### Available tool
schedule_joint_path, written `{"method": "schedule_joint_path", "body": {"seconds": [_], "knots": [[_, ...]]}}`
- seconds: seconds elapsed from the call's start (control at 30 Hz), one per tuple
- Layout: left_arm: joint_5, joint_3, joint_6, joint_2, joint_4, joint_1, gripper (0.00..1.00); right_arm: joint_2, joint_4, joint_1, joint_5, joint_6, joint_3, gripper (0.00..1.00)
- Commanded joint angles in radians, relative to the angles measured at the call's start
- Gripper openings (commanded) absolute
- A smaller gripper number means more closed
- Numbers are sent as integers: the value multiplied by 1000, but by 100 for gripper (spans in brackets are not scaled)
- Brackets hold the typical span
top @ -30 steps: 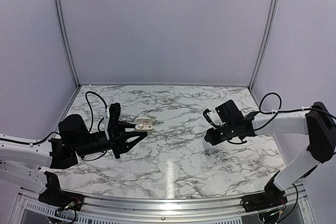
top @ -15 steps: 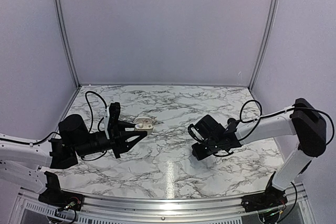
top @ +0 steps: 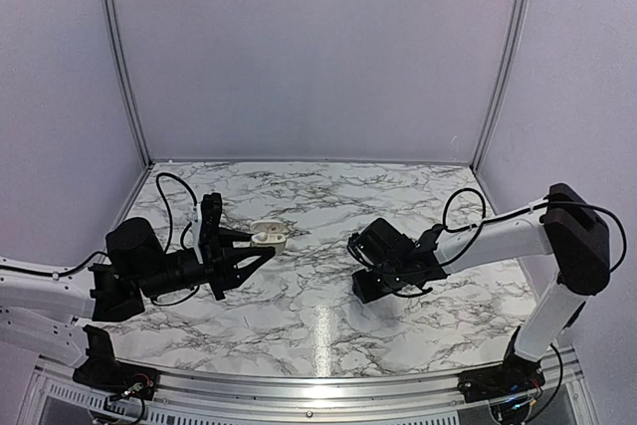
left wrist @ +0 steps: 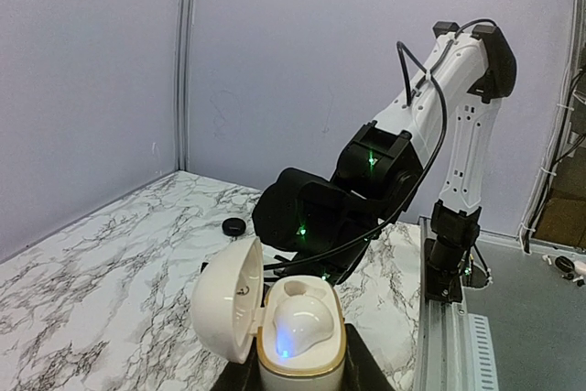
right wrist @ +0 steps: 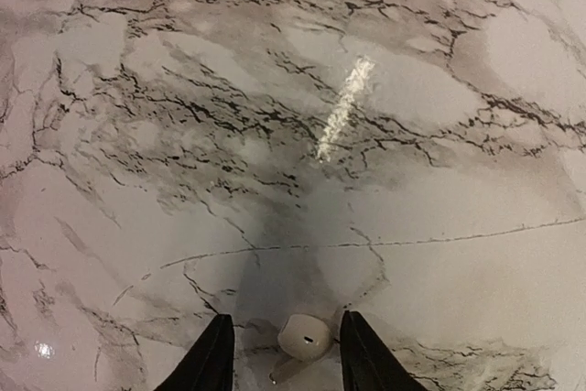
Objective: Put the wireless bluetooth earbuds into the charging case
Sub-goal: Move the right earbud to the center of the board.
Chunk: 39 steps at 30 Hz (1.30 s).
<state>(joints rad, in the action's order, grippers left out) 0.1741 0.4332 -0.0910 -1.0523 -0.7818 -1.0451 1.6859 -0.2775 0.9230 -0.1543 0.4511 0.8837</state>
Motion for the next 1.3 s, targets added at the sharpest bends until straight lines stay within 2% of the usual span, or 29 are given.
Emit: {"method": "schedule_joint_path", "body": {"seconds": [0.0,0.37,0.6,1.03,1.27], "knots": [[-11,-11,-9,25,-31,7,0,5,-29,-24,31,-73,50,40],[-12,-11,-7,21,-30,7,0,12,-63,-83,183,-216,51,32],[-12,-11,-7,26,-28,8,0,25,-68,-124,212,-222,49,24],[-19,-11,-5,23,-24,9,0,-56,-65,-194,205,-166,-29,26],[-18,-8,-7,17,-24,10,0,-111,-10,-196,263,-181,-51,28]]}}
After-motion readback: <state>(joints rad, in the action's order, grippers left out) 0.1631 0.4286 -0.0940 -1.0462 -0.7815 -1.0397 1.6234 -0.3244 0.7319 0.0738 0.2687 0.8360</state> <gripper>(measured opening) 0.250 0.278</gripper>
